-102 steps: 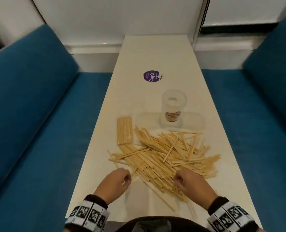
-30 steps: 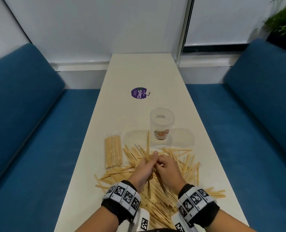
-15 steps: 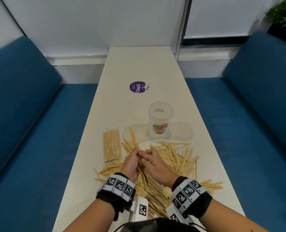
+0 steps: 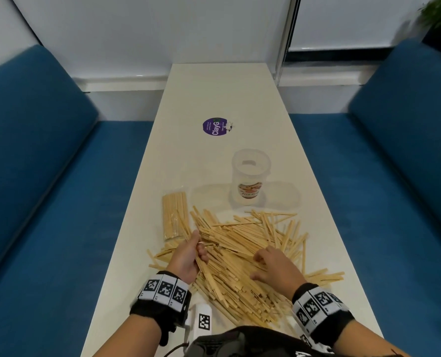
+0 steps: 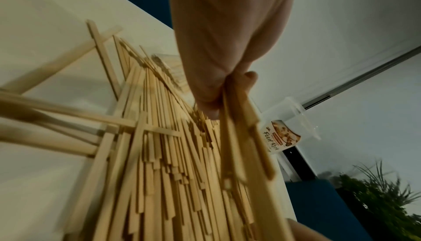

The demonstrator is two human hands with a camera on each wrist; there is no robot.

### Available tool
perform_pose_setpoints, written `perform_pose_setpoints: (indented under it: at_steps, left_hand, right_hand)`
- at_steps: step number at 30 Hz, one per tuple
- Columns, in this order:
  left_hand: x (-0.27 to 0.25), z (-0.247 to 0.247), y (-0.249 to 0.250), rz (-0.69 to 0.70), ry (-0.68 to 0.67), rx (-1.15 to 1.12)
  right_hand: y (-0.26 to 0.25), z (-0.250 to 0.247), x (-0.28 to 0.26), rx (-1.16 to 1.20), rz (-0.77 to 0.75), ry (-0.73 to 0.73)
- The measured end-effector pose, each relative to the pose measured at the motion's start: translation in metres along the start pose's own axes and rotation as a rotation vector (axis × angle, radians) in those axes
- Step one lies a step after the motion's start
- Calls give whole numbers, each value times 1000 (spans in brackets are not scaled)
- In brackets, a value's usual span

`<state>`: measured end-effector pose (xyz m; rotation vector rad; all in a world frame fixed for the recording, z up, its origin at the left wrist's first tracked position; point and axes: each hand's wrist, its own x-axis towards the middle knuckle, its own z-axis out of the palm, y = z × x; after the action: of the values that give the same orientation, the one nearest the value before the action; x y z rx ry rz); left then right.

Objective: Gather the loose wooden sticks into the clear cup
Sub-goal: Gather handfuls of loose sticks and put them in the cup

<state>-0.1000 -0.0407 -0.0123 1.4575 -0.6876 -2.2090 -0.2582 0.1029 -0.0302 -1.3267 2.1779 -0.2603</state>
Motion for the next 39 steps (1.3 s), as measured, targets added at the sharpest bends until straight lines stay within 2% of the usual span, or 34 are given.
perform_pose_setpoints:
  at_steps: [5,11,17,20,23,28,34,37,39]
  left_hand:
    - [1,2,-6,7,-31,182]
    - [-2,11,-8,124,-49,431]
    - [-26,39,-6,251,-260,695]
    - [-27,46,-8,307,-346,739]
    - [-22,47,-13,306,-405,713]
    - [-29,50,-10,331,-484,664]
    - [-29,50,-10,332,-468,686]
    - [-23,46,-13,317,-428,762]
    - [-21,44,-14,283,-400,764]
  right_hand:
    - [-2,-7,3,29,15,75]
    - [-9,-31,0,205,25,202]
    - [-35,-52,11,624,-16,241]
    - [-48,-53,16,827,-73,191]
    - [-56,-54,17,978,-88,168]
    - [-58,-52,17,1115,-95,175]
    - [-49,-50,11,1165,-83,170]
    - [-30,-50,3,1210,-41,176]
    - [-9,-49,-2,1136,-5,217]
